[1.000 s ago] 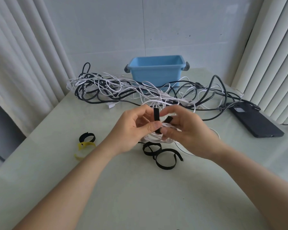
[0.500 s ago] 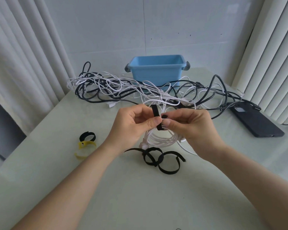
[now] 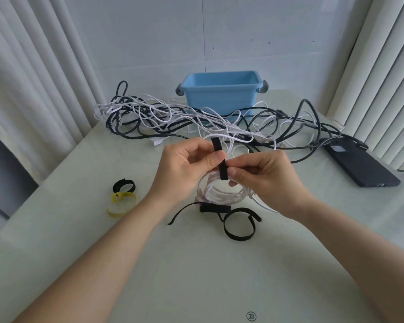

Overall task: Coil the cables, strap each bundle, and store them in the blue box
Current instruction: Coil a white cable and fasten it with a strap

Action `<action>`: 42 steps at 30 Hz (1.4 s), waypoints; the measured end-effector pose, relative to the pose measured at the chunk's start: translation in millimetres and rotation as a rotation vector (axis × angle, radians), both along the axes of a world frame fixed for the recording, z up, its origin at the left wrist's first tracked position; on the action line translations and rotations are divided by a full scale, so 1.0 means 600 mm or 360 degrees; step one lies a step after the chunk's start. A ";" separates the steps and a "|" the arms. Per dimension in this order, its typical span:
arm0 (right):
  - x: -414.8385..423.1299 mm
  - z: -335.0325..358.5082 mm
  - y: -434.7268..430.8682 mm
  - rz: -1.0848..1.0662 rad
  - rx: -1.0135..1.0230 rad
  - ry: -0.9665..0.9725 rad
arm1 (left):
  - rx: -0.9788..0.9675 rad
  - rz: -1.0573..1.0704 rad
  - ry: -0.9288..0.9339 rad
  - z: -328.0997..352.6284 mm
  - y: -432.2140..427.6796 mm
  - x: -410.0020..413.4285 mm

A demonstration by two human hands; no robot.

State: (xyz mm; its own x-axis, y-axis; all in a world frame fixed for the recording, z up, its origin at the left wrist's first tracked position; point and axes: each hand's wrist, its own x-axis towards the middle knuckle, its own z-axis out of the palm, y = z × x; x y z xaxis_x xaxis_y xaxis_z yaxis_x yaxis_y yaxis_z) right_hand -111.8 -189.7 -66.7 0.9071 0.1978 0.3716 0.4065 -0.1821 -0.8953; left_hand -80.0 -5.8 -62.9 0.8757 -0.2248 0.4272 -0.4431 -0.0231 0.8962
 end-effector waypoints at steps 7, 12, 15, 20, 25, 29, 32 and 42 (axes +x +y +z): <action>-0.009 0.003 0.002 0.0146 0.0059 0.0065 | 0.0118 0.0122 0.0022 -0.003 0.000 0.002; -0.004 -0.007 0.004 0.0107 0.0091 0.0000 | 0.0062 0.0174 0.0097 -0.005 -0.007 -0.002; -0.002 -0.009 0.000 0.0119 0.0097 -0.0032 | -0.0032 0.0190 0.0248 -0.003 -0.010 -0.004; -0.002 -0.008 0.001 0.0164 0.0015 -0.0078 | -0.0054 0.0141 0.0467 -0.008 -0.008 0.001; 0.000 -0.010 0.000 0.0017 -0.0126 -0.0157 | 0.0119 0.0117 0.0461 -0.009 -0.003 0.000; 0.002 -0.013 0.002 -0.0056 -0.0144 -0.0213 | 0.0224 -0.0037 0.0588 -0.005 -0.001 0.001; 0.007 -0.013 -0.001 -0.0129 -0.0010 -0.0179 | 0.0180 -0.0181 0.0731 0.003 0.000 -0.002; 0.010 -0.015 -0.004 -0.0131 -0.0050 -0.0197 | 0.0368 -0.0366 0.0592 0.002 0.011 0.002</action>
State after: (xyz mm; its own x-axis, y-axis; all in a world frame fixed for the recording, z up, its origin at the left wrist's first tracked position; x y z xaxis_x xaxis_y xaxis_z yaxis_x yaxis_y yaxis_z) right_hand -105.6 -192.1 -75.8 0.8683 0.1377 0.4765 0.4960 -0.2464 -0.8326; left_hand -79.0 0.7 -61.9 0.8760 -0.4821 0.0111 -0.1111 -0.1793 0.9775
